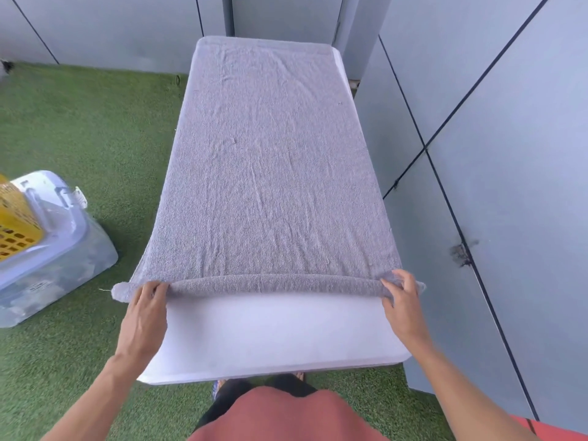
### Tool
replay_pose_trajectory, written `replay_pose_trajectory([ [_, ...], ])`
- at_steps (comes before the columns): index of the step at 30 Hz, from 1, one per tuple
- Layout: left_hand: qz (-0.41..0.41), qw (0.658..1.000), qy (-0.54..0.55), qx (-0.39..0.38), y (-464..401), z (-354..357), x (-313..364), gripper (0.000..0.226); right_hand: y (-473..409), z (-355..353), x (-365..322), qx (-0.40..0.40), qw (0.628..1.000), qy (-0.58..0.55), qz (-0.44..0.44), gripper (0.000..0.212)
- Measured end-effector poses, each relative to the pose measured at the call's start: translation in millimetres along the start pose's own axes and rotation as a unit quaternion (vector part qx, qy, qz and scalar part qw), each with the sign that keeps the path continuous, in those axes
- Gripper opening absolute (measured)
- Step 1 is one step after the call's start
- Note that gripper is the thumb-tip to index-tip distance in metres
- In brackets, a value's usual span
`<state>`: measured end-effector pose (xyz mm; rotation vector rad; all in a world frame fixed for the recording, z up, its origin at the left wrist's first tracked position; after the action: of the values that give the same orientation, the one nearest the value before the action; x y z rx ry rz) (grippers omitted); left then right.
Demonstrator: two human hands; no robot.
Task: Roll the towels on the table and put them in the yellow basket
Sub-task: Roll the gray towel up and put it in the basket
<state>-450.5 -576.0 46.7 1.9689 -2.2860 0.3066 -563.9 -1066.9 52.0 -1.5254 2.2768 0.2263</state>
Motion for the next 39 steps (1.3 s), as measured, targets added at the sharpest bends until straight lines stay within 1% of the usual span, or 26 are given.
replay_pose_trajectory([
  [3, -0.021, 0.998, 0.008, -0.061, -15.6, 0.4, -10.6, 0.031, -7.6, 2.4, -1.3, -0.019, 0.998, 0.048, -0.023, 0.032],
  [6, -0.043, 0.99, 0.043, -0.129, -24.2, -4.4, -26.3, 0.028, -6.5, -2.6, 9.0, -0.088, 0.993, 0.072, -0.036, 0.03],
  [7, -0.051, 0.984, 0.055, -0.161, -26.3, -7.3, -30.9, 0.028, -7.4, -8.0, 10.0, -0.122, 0.99, 0.062, -0.038, 0.031],
  [9, -0.071, 0.97, 0.089, -0.216, -30.4, -14.0, -38.4, 0.029, -13.0, -19.5, 10.7, -0.188, 0.982, 0.009, -0.002, 0.036],
  [10, -0.093, 0.962, 0.115, -0.229, -33.2, -16.7, -41.6, 0.031, -17.6, -23.7, 11.1, -0.204, 0.977, -0.039, 0.04, 0.041],
  [11, -0.127, 0.952, 0.154, -0.233, -36.6, -19.4, -43.6, 0.034, -22.8, -26.9, 9.6, -0.195, 0.972, -0.095, 0.085, 0.045],
  [12, -0.166, 0.938, 0.2, -0.228, -39.8, -21.8, -45.4, 0.035, -27.8, -27.6, 9.1, -0.164, 0.967, -0.146, 0.126, 0.046],
  [13, -0.2, 0.926, 0.235, -0.218, -42.6, -22.9, -46.4, 0.034, -31.0, -26.7, 7.8, -0.119, 0.963, -0.184, 0.16, 0.042],
  [14, -0.216, 0.922, 0.249, -0.201, -45.7, -23.6, -45.9, 0.031, -32.9, -25.6, 5.2, -0.065, 0.966, -0.185, 0.167, 0.034],
  [15, -0.21, 0.931, 0.238, -0.181, -47.7, -24.3, -43.7, 0.026, -33.5, -23.9, 1.9, -0.012, 0.98, -0.138, 0.146, 0.026],
  [16, -0.196, 0.943, 0.219, -0.154, -48.1, -24.0, -40.9, 0.022, -32.1, -20.6, -0.6, 0.032, 0.99, -0.064, 0.118, 0.019],
  [17, -0.176, 0.959, 0.191, -0.115, -45.7, -24.5, -36.6, 0.02, -28.7, -18.2, -5.8, 0.063, 0.993, 0.021, 0.097, 0.014],
  [18, -0.15, 0.974, 0.153, -0.067, -40.8, -26.2, -32.1, 0.02, -24.7, -15.2, -9.7, 0.087, 0.989, 0.087, 0.077, 0.01],
  [20, -0.08, 0.994, 0.062, 0.028, -26.1, -26.8, -21.0, 0.018, -17.0, -10.6, -16.8, 0.109, 0.981, 0.159, 0.028, 0.012],
  [21, -0.054, 0.997, 0.03, 0.048, -16.5, -23.0, -15.3, 0.022, -11.5, -7.9, -19.1, 0.107, 0.979, 0.176, -0.001, 0.015],
  [22, -0.031, 0.998, 0.011, 0.052, -7.1, -17.3, -9.6, 0.029, -6.4, -4.5, -18.7, 0.104, 0.978, 0.18, -0.032, 0.019],
  [24, 0.003, 0.999, -0.01, 0.043, 11.0, -7.4, 1.6, 0.047, 0.2, -3.0, -18.5, 0.087, 0.977, 0.179, -0.071, 0.037],
  [25, 0.015, 0.999, -0.017, 0.039, 16.2, -4.4, 4.5, 0.054, 0.8, -3.9, -18.4, 0.077, 0.978, 0.179, -0.076, 0.044],
  [27, 0.021, 0.999, -0.028, 0.026, 15.3, -2.1, 5.2, 0.06, -4.1, -3.4, -18.2, 0.062, 0.979, 0.184, -0.069, 0.047],
  [29, 0.011, 0.999, -0.031, 0.016, 5.2, -3.7, 4.5, 0.056, -13.9, -2.0, -18.7, 0.063, 0.979, 0.182, -0.064, 0.043],
  [31, 0.004, 0.999, -0.03, 0.013, -7.0, -6.2, 5.3, 0.044, -22.0, -0.4, -17.8, 0.063, 0.981, 0.174, -0.057, 0.042],
  [33, -0.004, 1.0, -0.021, 0.001, -16.0, -8.1, 4.6, 0.029, -23.5, -0.7, -16.4, 0.043, 0.981, 0.183, -0.05, 0.04],
  [34, -0.012, 1.0, -0.012, -0.011, -17.9, -7.7, 1.8, 0.022, -22.5, -2.1, -15.9, 0.024, 0.98, 0.191, -0.047, 0.038],
  [36, -0.022, 0.999, -0.01, -0.046, -19.3, -3.9, -8.9, 0.015, -18.7, -5.6, -13.7, -0.026, 0.976, 0.214, -0.041, 0.034],
  [38, -0.031, 0.995, -0.021, -0.096, -20.3, -1.5, -20.8, 0.015, -16.6, -10.5, -12.6, -0.108, 0.97, 0.217, -0.034, 0.034],
  [39, -0.03, 0.99, -0.03, -0.132, -22.0, -1.2, -25.1, 0.017, -18.3, -11.5, -9.2, -0.159, 0.964, 0.215, -0.018, 0.034],
])
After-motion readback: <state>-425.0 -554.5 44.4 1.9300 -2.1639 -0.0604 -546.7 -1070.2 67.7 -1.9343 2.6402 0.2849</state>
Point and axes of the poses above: each hand's wrist, its own y-axis away from the middle knuckle, its own z-axis out of the palm, x = y × z, the point moved 4 cm from there along -y, towards the middle knuckle, and after that the axes turned 7 degrees about x, right-handed, at the moved point
